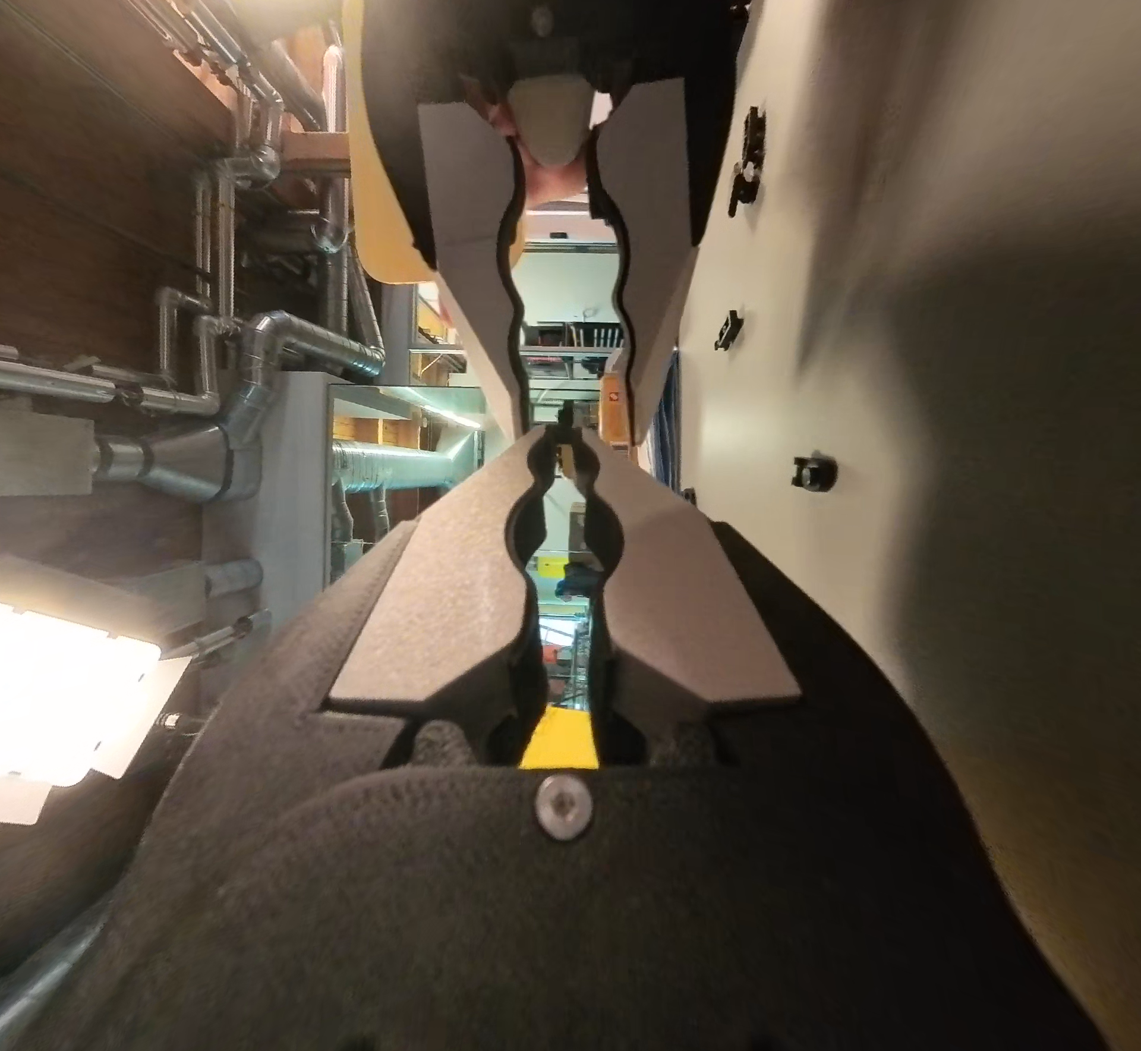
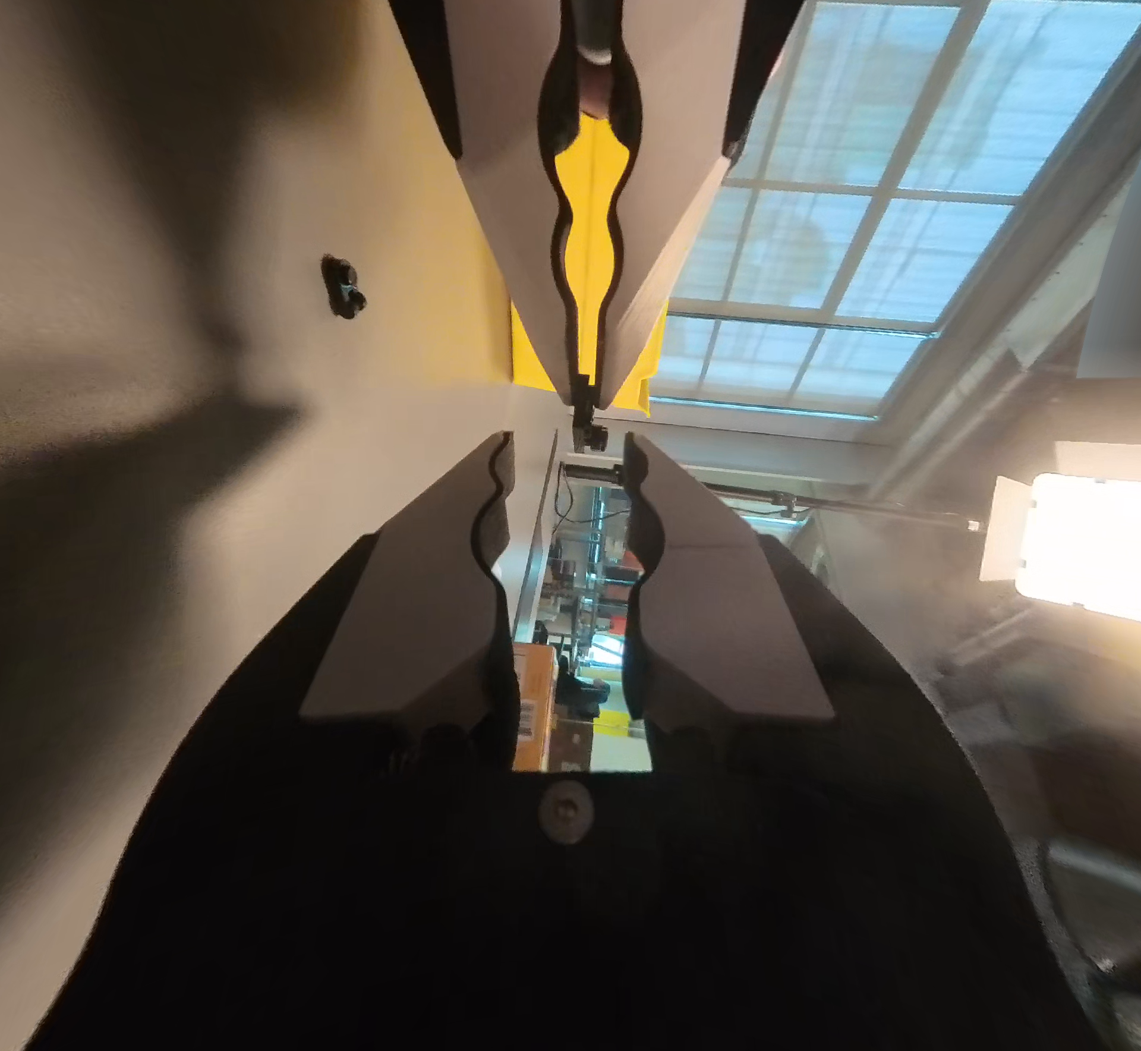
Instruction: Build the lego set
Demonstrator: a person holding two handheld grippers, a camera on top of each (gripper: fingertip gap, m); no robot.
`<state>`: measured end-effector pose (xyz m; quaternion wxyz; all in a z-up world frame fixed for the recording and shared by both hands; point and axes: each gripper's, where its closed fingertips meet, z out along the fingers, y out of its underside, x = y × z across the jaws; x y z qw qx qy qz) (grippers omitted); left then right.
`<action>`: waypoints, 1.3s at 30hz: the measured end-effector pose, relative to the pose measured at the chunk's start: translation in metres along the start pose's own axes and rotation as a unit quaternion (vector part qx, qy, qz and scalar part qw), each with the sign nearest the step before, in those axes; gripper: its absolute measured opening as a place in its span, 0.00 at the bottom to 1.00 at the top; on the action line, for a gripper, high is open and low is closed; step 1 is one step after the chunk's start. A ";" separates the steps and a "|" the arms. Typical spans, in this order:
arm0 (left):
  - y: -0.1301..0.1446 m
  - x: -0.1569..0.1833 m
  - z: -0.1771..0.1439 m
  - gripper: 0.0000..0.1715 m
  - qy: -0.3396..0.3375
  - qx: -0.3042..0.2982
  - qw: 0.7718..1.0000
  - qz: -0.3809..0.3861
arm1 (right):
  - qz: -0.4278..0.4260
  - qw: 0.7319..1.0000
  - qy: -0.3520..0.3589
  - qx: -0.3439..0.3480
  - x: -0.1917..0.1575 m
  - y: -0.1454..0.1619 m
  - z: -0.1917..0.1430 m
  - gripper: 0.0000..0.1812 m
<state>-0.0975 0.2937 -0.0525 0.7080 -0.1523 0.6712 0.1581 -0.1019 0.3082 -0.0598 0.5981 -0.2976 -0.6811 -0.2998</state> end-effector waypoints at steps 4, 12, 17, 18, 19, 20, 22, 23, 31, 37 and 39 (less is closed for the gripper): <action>0.000 0.001 0.000 0.02 0.003 -0.001 1.000 -0.002 | -0.004 1.000 -0.006 -0.007 -0.004 0.001 0.001 0.16; 0.003 0.008 0.002 0.02 0.023 -0.011 1.000 -0.005 | -0.021 0.999 0.009 -0.047 -0.003 0.004 0.006 0.05; 0.004 0.010 0.003 0.02 0.034 -0.017 0.999 -0.014 | -0.026 0.998 0.008 -0.064 -0.006 0.005 0.006 0.05; 0.004 0.010 0.003 0.02 0.036 -0.015 0.999 -0.013 | -0.022 0.998 0.002 -0.064 -0.007 0.004 0.006 0.04; 0.003 0.011 0.003 0.02 0.039 -0.014 0.999 -0.011 | -0.019 0.998 -0.004 -0.064 -0.008 0.004 0.006 0.04; 0.003 0.012 0.003 0.02 0.041 -0.014 0.999 -0.008 | -0.017 0.998 -0.009 -0.065 -0.009 0.004 0.006 0.04; 0.002 0.014 0.004 0.02 0.045 -0.014 0.999 -0.005 | -0.011 0.997 -0.014 -0.069 -0.010 0.005 0.006 0.03; 0.002 0.015 0.004 0.02 0.047 -0.013 0.999 -0.006 | -0.009 0.997 -0.015 -0.070 -0.011 0.005 0.006 0.03; 0.006 0.020 0.005 0.02 0.065 -0.021 0.998 -0.003 | 0.030 0.997 -0.022 -0.066 -0.017 0.006 0.009 0.03; 0.028 0.011 0.007 0.02 0.052 -0.065 0.996 -0.031 | 0.089 0.992 -0.032 -0.078 -0.021 0.018 0.007 0.19; 0.046 0.008 0.006 0.02 0.053 -0.097 0.993 -0.039 | 0.152 0.983 -0.073 -0.070 -0.033 0.016 0.003 0.16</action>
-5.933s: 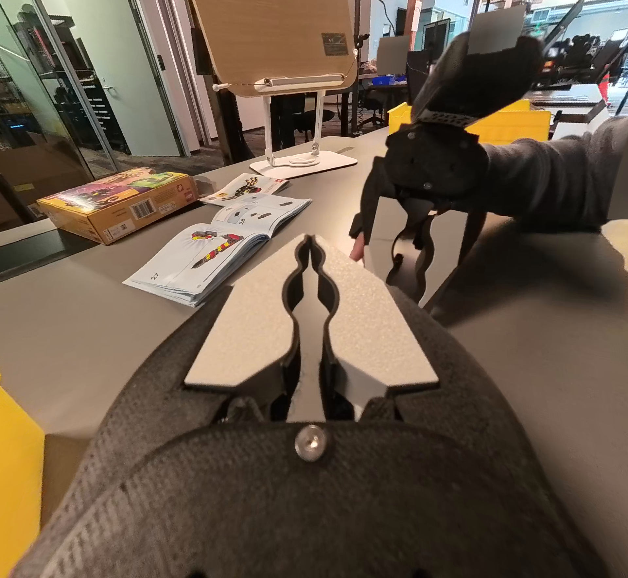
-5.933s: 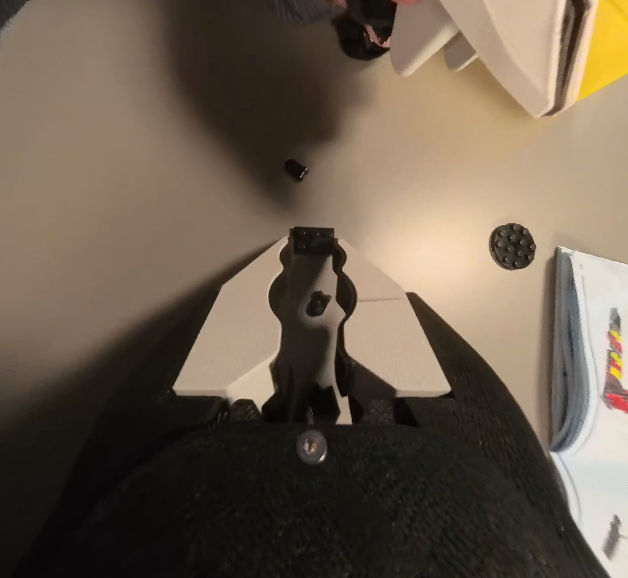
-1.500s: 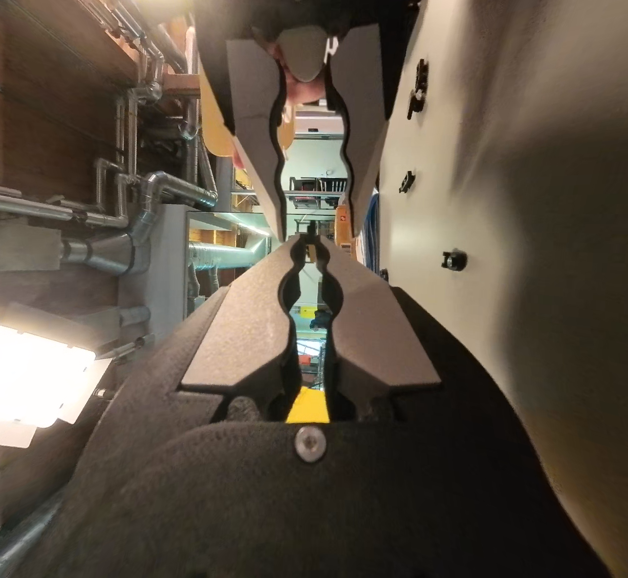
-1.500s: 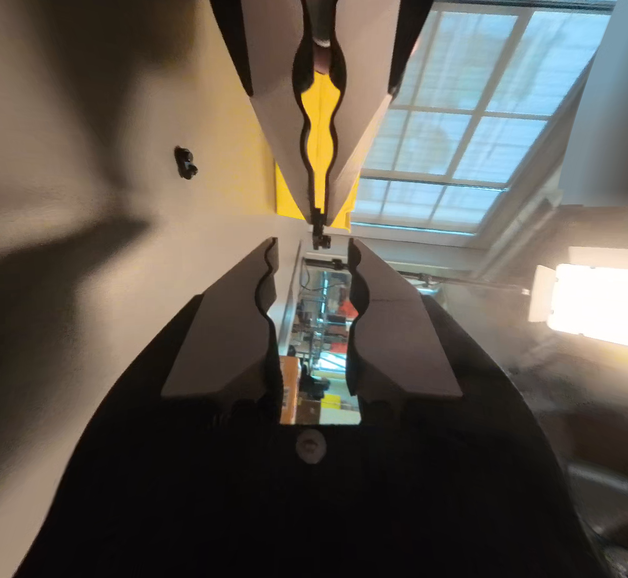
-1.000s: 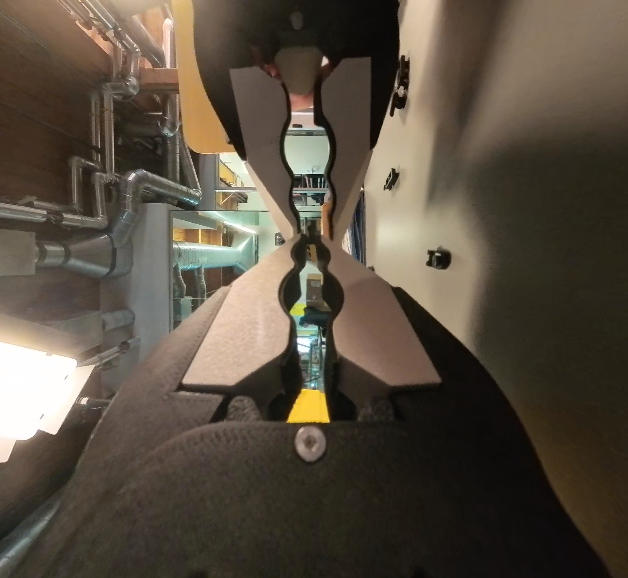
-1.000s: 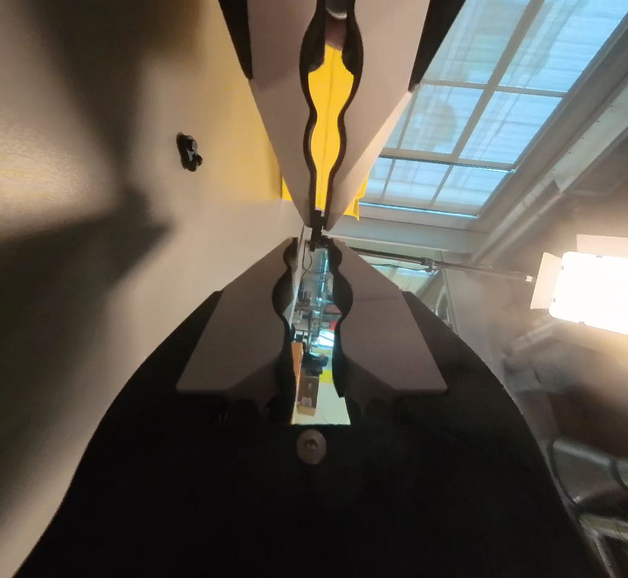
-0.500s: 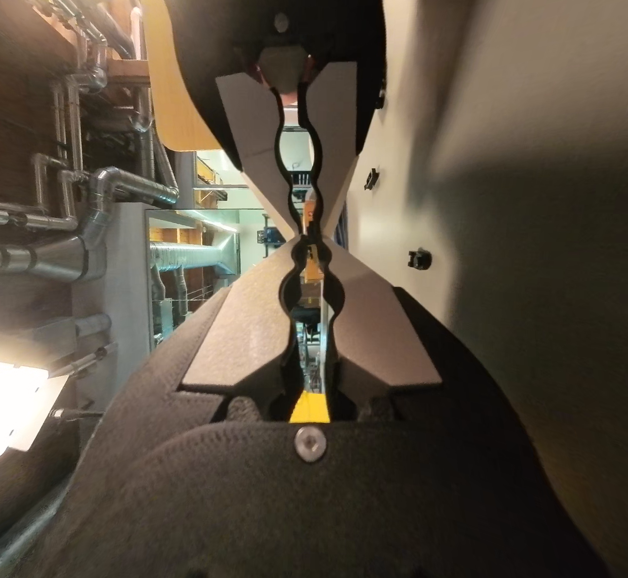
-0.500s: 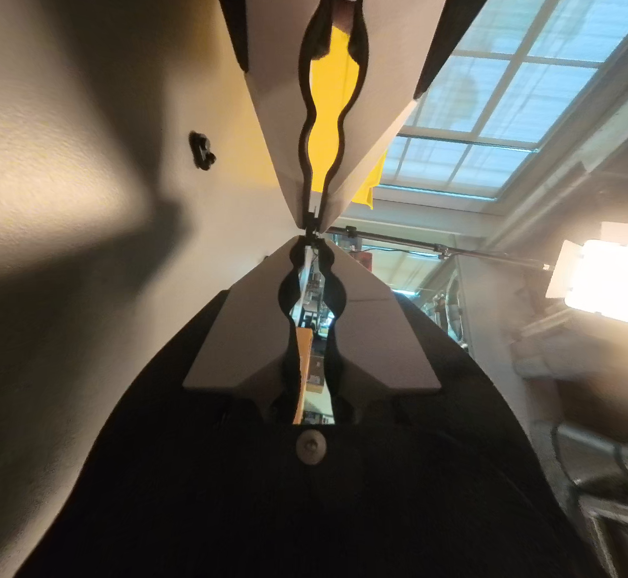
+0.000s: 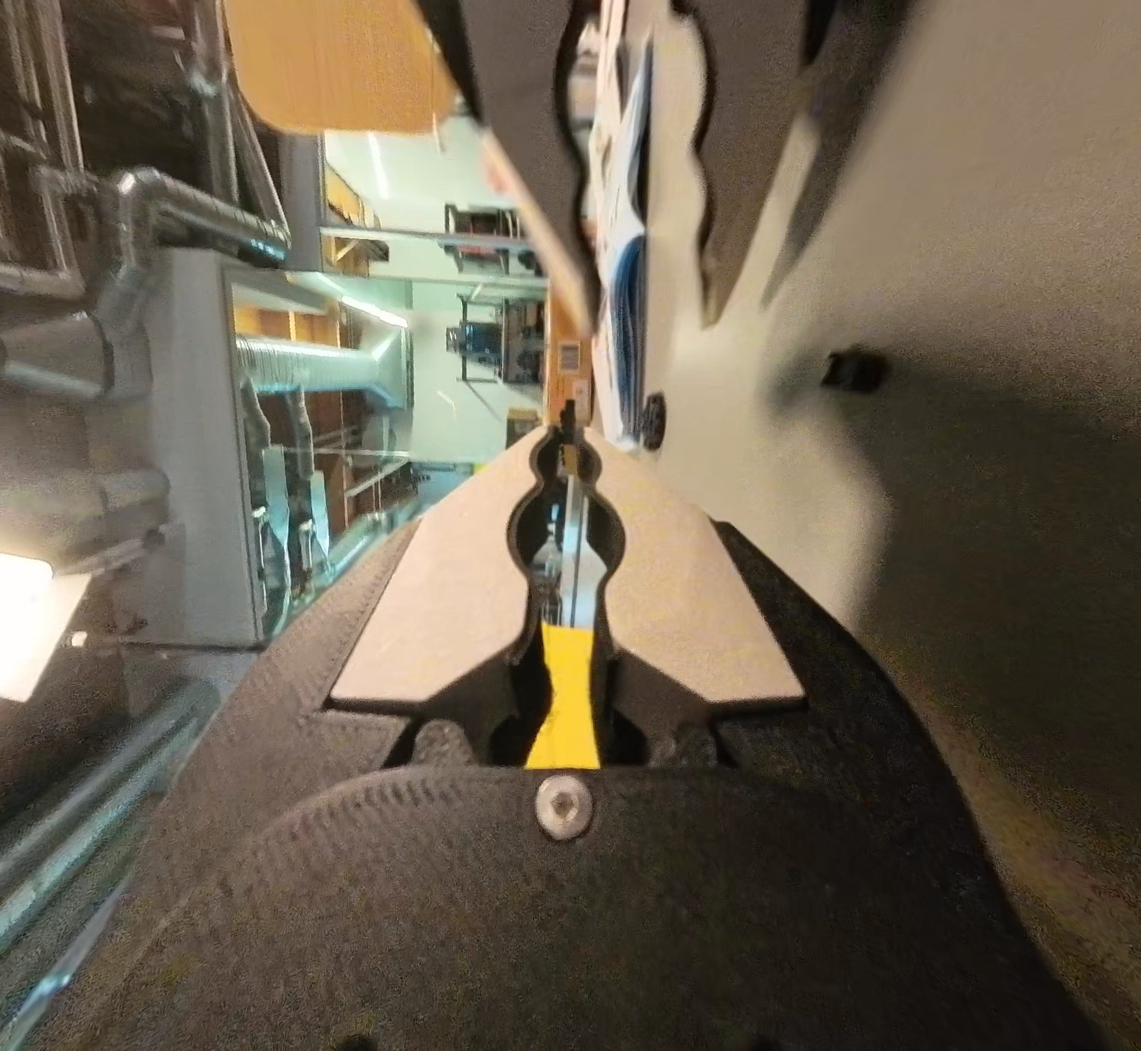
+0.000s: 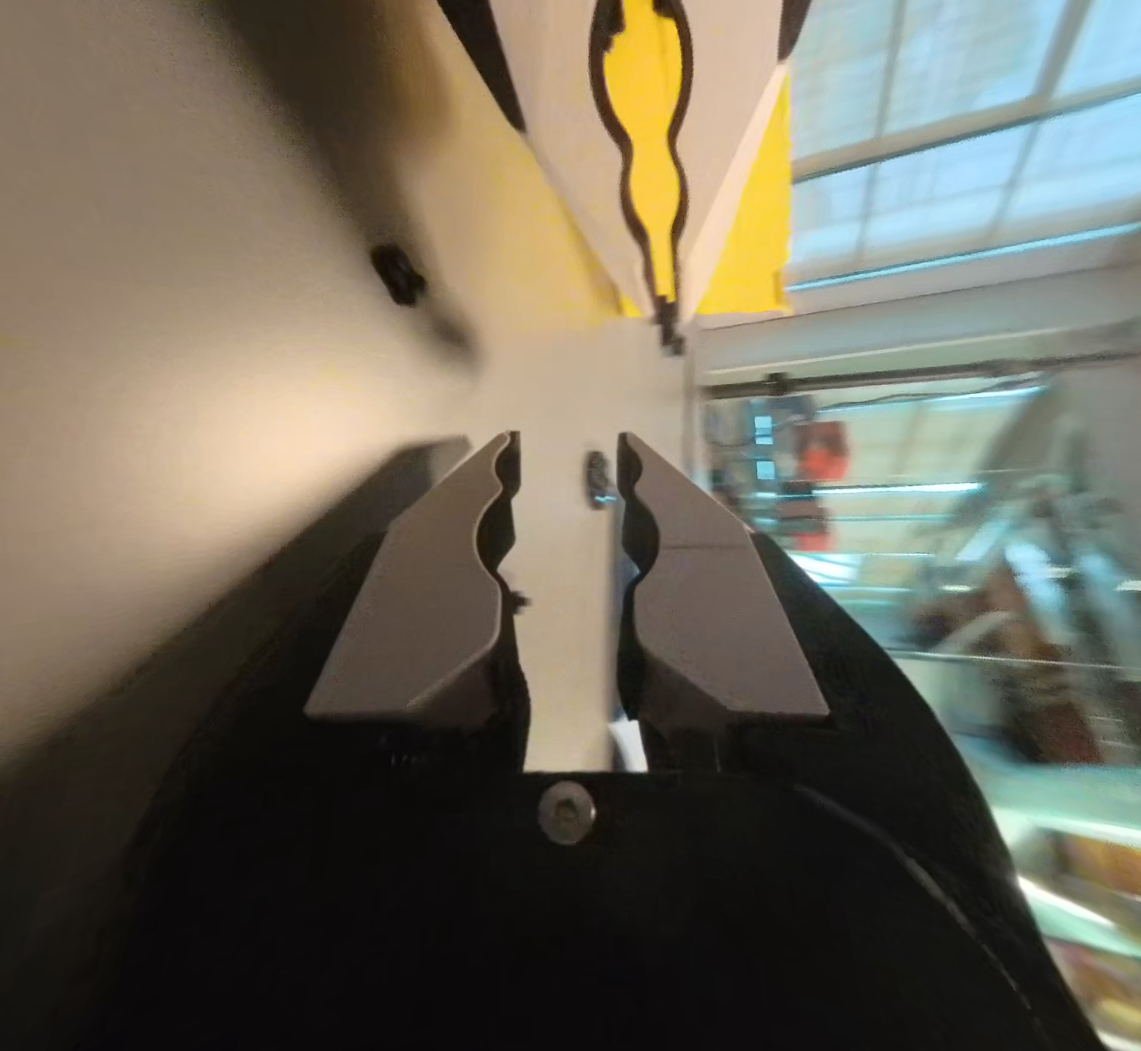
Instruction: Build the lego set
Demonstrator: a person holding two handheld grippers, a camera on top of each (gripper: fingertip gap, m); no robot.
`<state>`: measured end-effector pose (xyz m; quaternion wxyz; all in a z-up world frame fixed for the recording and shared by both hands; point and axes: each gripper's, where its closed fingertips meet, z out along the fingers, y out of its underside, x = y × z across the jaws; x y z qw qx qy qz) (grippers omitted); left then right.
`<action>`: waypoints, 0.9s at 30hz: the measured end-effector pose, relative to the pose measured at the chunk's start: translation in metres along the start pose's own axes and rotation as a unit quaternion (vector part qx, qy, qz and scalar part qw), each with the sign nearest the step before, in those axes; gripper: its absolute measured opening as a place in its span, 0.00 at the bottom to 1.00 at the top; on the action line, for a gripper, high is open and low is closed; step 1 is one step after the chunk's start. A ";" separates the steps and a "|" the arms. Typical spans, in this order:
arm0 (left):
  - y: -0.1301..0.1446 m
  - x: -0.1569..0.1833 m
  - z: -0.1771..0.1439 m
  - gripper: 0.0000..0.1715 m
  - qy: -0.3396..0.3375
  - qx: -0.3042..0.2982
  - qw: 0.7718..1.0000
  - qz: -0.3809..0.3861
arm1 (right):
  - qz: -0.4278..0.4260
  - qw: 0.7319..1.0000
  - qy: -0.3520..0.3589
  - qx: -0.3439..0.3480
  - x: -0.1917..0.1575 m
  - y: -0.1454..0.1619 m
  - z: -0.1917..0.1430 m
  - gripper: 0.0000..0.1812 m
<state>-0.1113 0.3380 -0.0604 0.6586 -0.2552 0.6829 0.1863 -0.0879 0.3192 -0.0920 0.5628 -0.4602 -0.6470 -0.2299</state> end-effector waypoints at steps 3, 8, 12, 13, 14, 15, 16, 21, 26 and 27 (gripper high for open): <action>0.018 -0.006 -0.002 0.02 -0.007 -0.023 1.000 -0.009 | 0.174 0.977 -0.121 0.034 -0.020 -0.016 -0.006 0.13; 0.022 -0.001 -0.004 0.02 -0.003 -0.025 1.000 0.017 | 0.397 0.868 -0.294 0.053 -0.033 -0.045 -0.013 0.13; 0.017 0.001 -0.003 0.02 0.000 -0.020 0.999 0.030 | 0.440 0.838 -0.324 0.018 -0.039 -0.046 -0.008 0.13; 0.016 0.002 -0.003 0.02 0.000 -0.019 0.999 0.031 | 0.448 0.838 -0.311 -0.002 -0.038 -0.043 -0.005 0.13; 0.016 0.003 -0.003 0.02 0.002 -0.018 0.999 0.033 | 0.458 0.839 -0.293 -0.015 -0.037 -0.042 -0.003 0.13; 0.016 0.003 -0.003 0.02 0.003 -0.018 0.999 0.035 | 0.470 0.839 -0.274 -0.024 -0.035 -0.043 -0.002 0.13; 0.015 0.004 -0.002 0.02 0.004 -0.018 0.999 0.037 | 0.479 0.836 -0.264 -0.031 -0.036 -0.045 -0.002 0.13; 0.010 0.005 -0.002 0.02 0.005 -0.010 0.999 0.045 | 0.493 0.835 -0.237 -0.059 -0.039 -0.048 -0.004 0.14; 0.007 0.007 -0.002 0.02 0.007 -0.006 0.999 0.051 | 0.515 0.822 -0.230 -0.075 -0.038 -0.050 -0.001 0.14; 0.007 0.007 -0.003 0.02 0.006 -0.006 0.999 0.053 | 0.518 0.821 -0.228 -0.078 -0.037 -0.051 -0.001 0.14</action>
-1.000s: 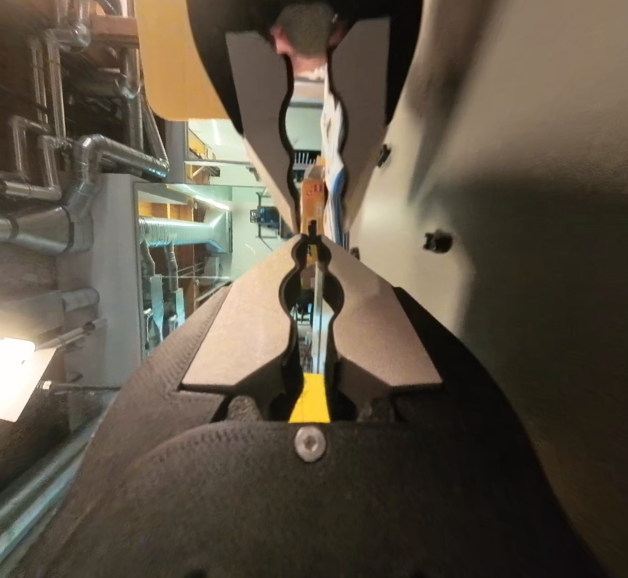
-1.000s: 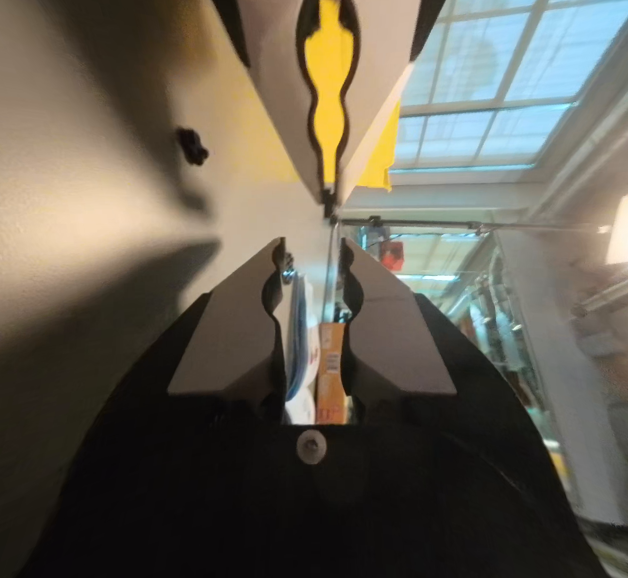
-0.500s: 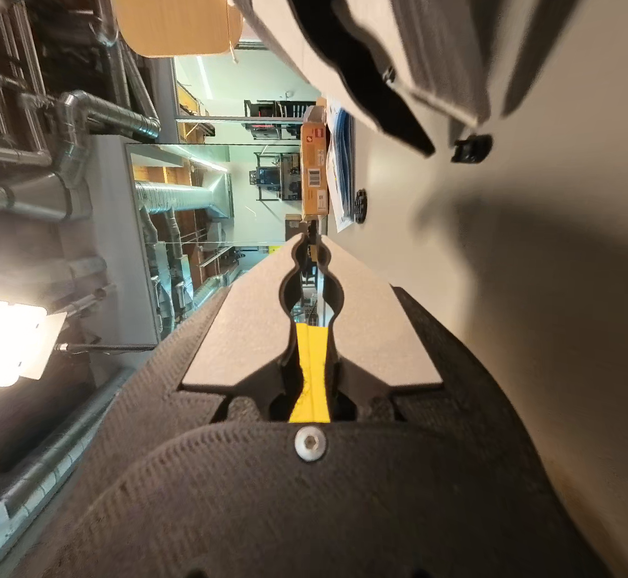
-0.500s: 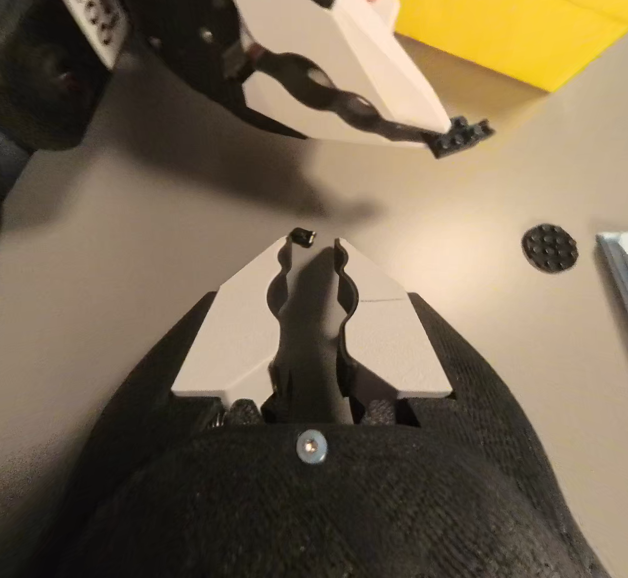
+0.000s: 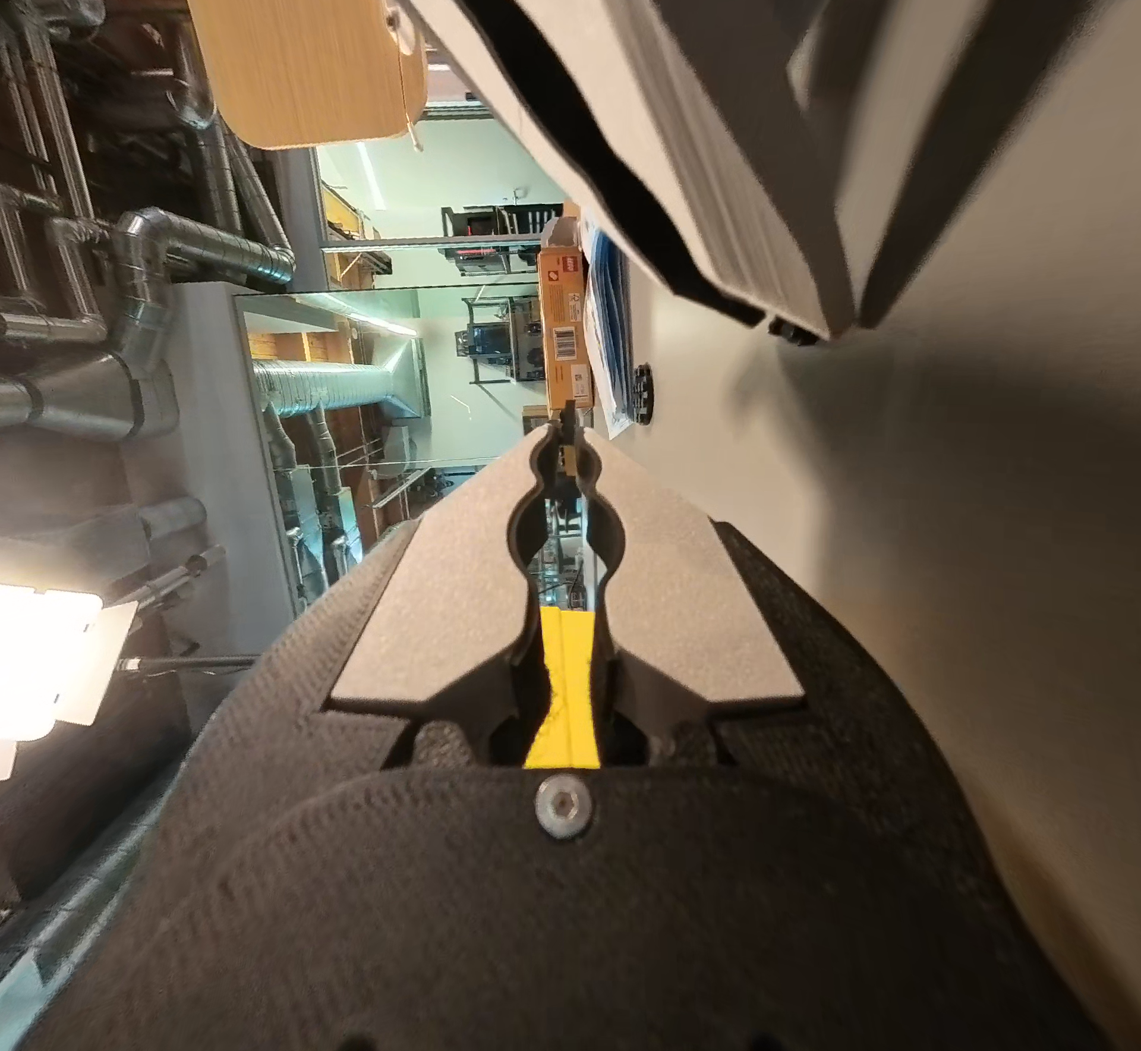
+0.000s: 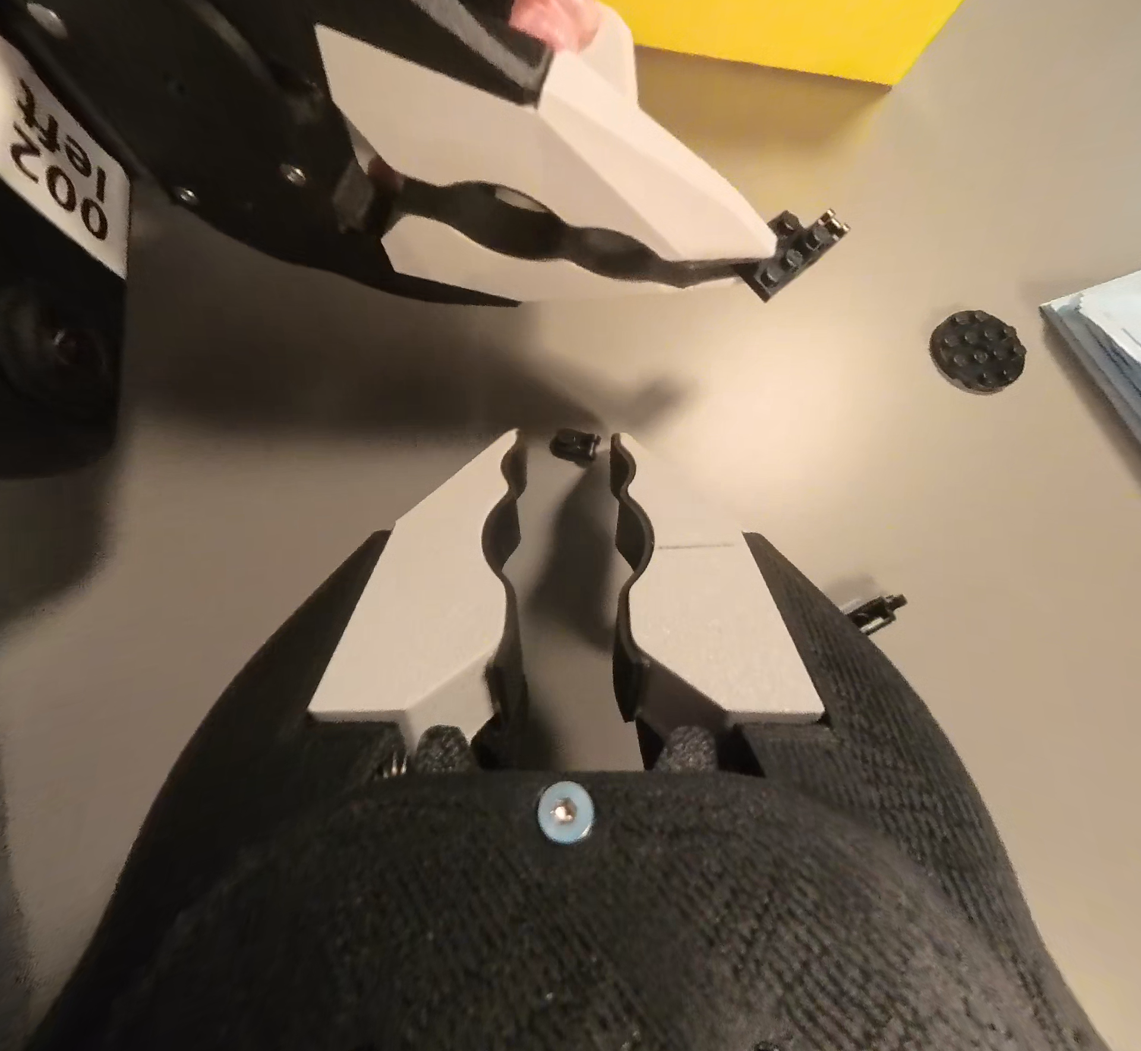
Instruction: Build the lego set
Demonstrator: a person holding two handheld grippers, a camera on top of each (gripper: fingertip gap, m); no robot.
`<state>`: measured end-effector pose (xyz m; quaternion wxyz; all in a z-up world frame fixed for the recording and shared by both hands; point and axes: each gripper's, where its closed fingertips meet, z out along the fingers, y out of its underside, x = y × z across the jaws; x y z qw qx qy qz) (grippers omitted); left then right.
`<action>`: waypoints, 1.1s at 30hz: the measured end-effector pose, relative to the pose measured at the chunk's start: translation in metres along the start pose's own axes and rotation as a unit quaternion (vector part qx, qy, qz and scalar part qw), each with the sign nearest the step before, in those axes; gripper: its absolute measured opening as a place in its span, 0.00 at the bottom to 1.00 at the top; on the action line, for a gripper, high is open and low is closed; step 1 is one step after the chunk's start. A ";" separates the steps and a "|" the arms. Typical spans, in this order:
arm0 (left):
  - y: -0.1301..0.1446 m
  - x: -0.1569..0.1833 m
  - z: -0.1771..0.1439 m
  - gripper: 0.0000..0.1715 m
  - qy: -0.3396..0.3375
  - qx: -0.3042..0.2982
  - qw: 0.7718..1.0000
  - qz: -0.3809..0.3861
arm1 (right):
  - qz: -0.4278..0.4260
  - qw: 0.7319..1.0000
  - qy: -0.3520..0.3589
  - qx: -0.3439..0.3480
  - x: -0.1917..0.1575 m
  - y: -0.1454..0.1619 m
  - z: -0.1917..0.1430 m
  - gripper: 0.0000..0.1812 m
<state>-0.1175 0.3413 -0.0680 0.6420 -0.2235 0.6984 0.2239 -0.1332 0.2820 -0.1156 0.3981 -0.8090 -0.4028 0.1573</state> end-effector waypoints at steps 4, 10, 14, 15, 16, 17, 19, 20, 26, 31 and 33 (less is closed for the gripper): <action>-0.001 0.000 0.000 0.02 -0.001 0.000 1.000 0.001 | 0.022 1.000 0.014 -0.009 0.005 0.001 0.001 0.12; -0.002 0.001 0.000 0.02 0.003 0.003 1.000 -0.001 | 0.028 0.999 0.018 -0.017 0.009 0.001 0.000 0.09; -0.003 0.002 0.000 0.02 0.004 0.005 1.000 0.001 | 0.056 0.998 -0.001 -0.011 0.010 0.000 0.000 0.07; -0.004 0.002 0.000 0.02 0.003 0.006 1.000 0.002 | 0.054 0.999 -0.001 -0.009 0.011 0.000 0.001 0.06; -0.005 0.002 -0.001 0.02 0.003 0.008 1.000 0.003 | 0.048 0.999 -0.001 -0.008 0.012 0.000 0.000 0.06; -0.005 0.001 -0.001 0.02 0.002 0.009 1.000 0.004 | 0.043 0.999 -0.002 -0.009 0.012 0.000 0.000 0.06; -0.007 0.001 -0.002 0.02 -0.002 0.013 1.000 0.008 | 0.032 0.999 -0.014 -0.013 0.012 0.001 -0.001 0.06; -0.008 0.000 -0.002 0.02 -0.004 0.016 1.000 0.011 | 0.021 0.999 -0.022 -0.014 0.014 0.002 -0.004 0.06; -0.021 -0.002 -0.007 0.02 -0.025 0.047 0.998 0.045 | -0.065 0.990 -0.077 0.094 0.044 -0.043 -0.056 0.06; -0.043 -0.003 -0.018 0.02 -0.041 0.107 0.991 0.068 | -0.169 0.973 -0.129 0.087 0.035 -0.061 -0.051 0.06; -0.048 -0.002 -0.021 0.02 -0.046 0.121 0.988 0.079 | -0.207 0.966 -0.140 0.062 0.031 -0.058 -0.043 0.06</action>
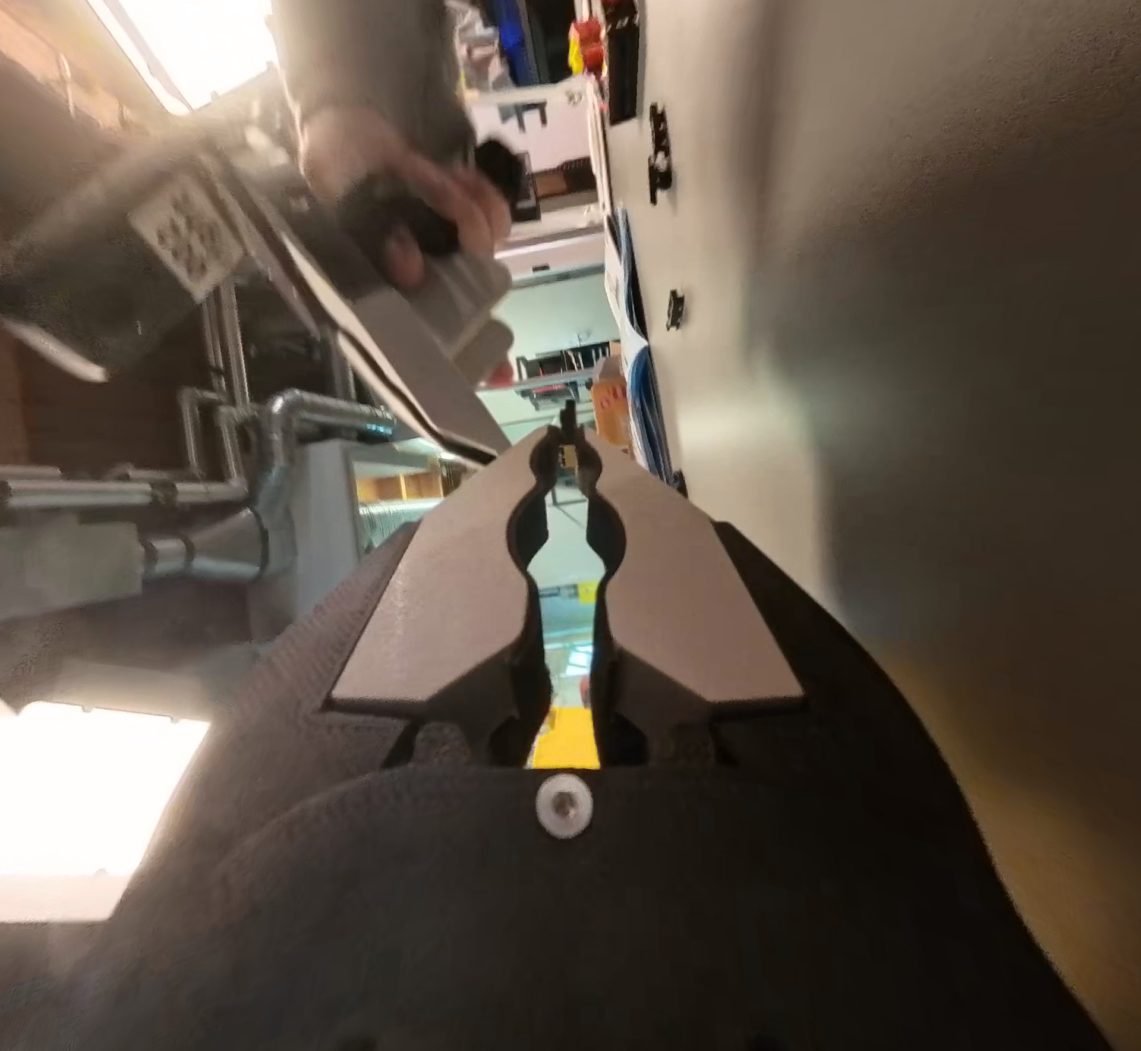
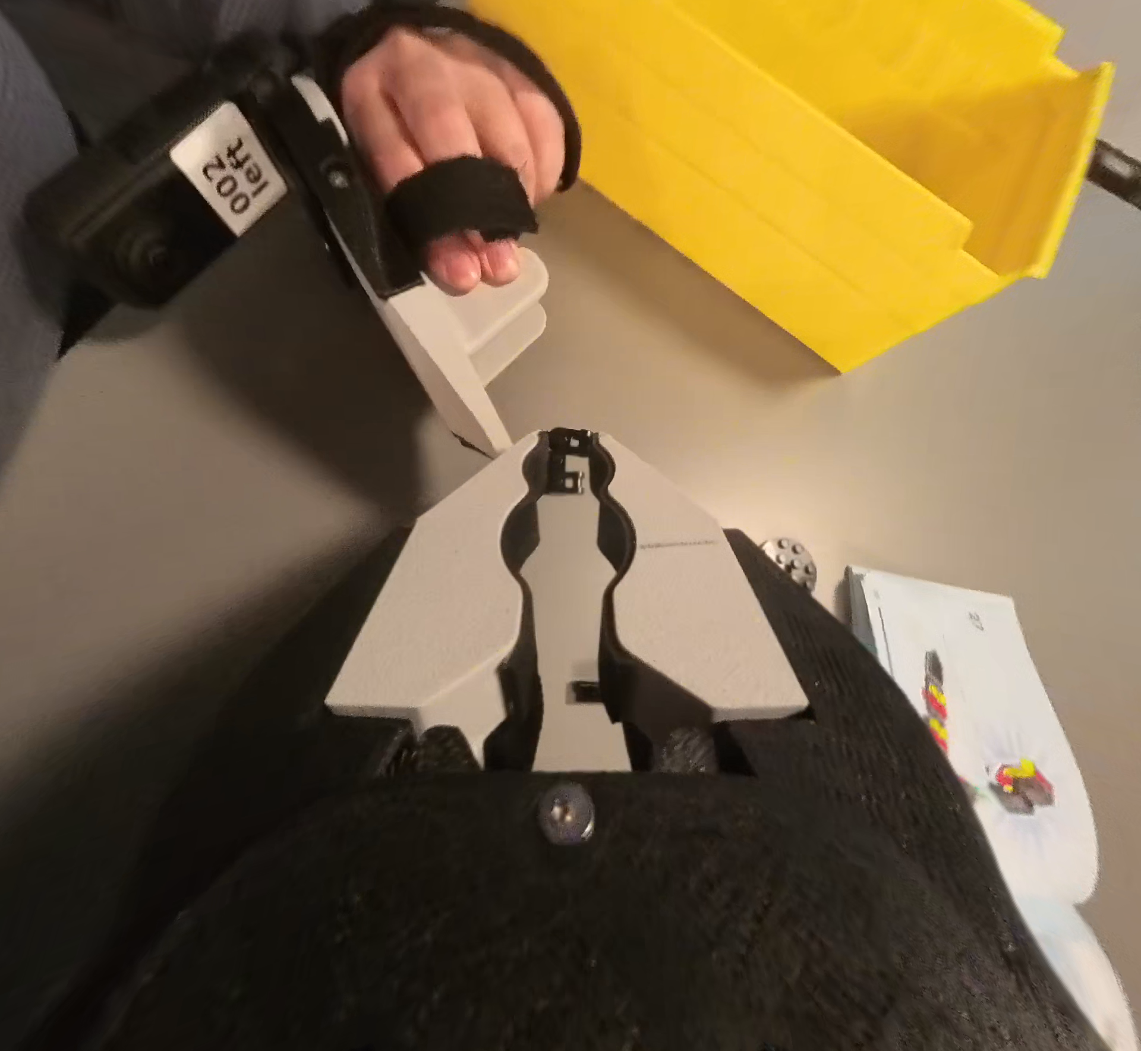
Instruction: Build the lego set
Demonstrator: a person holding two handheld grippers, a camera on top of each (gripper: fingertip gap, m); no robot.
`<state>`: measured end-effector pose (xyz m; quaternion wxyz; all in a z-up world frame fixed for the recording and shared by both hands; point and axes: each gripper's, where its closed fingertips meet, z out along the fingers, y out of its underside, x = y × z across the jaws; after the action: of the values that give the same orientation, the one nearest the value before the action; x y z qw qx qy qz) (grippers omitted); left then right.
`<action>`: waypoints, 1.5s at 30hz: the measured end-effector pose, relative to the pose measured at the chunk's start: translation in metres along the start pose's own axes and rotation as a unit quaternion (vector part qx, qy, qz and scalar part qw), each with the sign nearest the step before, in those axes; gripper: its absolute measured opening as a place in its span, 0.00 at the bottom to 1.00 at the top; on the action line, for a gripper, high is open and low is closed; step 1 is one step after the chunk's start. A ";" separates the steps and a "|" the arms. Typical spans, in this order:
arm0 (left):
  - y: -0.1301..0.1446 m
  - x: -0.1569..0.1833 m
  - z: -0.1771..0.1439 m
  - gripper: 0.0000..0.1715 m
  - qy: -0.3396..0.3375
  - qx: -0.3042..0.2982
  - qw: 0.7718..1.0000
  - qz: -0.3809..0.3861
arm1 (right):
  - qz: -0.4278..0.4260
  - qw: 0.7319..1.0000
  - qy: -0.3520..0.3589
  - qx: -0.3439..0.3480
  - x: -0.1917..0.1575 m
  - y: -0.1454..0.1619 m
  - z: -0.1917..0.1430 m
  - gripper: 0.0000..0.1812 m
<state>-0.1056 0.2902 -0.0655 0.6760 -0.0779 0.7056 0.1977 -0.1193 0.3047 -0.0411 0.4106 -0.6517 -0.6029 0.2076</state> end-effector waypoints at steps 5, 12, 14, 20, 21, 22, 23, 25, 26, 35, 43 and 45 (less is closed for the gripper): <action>-0.005 -0.001 -0.001 0.02 -0.006 0.008 1.000 0.013 | -0.019 0.998 -0.049 -0.045 -0.007 0.006 0.007 0.06; -0.005 -0.004 -0.003 0.02 -0.015 0.007 1.000 0.014 | -0.043 0.996 -0.053 -0.065 -0.009 0.009 0.005 0.06; -0.007 -0.005 -0.003 0.02 -0.017 0.010 1.000 0.014 | -0.046 0.995 -0.056 -0.065 -0.010 0.009 0.004 0.06; -0.008 -0.004 -0.004 0.02 -0.016 0.011 0.999 0.025 | -0.050 0.994 -0.059 -0.075 -0.013 0.013 0.005 0.07; -0.008 -0.004 -0.004 0.02 -0.016 0.011 1.000 0.025 | -0.050 0.994 -0.059 -0.077 -0.013 0.013 0.005 0.07; -0.008 -0.004 -0.004 0.02 -0.015 0.011 1.000 0.024 | -0.051 0.994 -0.057 -0.078 -0.013 0.014 0.005 0.07; -0.008 -0.004 -0.004 0.02 -0.015 0.010 1.000 0.024 | -0.052 0.994 -0.055 -0.078 -0.013 0.014 0.005 0.07; -0.008 -0.003 -0.004 0.02 -0.015 0.010 1.000 0.025 | -0.051 0.994 -0.053 -0.079 -0.013 0.014 0.006 0.07; -0.008 -0.003 -0.004 0.02 -0.014 0.009 1.000 0.025 | -0.051 0.994 -0.049 -0.079 -0.012 0.015 0.006 0.08; -0.001 -0.003 -0.002 0.02 -0.003 0.000 1.000 -0.014 | -0.273 0.950 0.142 -0.059 -0.001 0.016 -0.007 0.29; -0.002 -0.003 -0.002 0.02 0.002 0.002 0.999 -0.034 | -0.509 0.810 0.282 -0.076 -0.012 0.021 0.011 0.21; -0.003 -0.002 -0.002 0.02 0.004 0.003 0.999 -0.035 | -0.518 0.800 0.294 -0.077 -0.012 0.022 0.014 0.18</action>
<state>-0.1065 0.2866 -0.0636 0.6800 -0.1012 0.7057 0.1716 -0.1190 0.2981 -0.0690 0.5627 -0.3019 -0.7151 -0.2843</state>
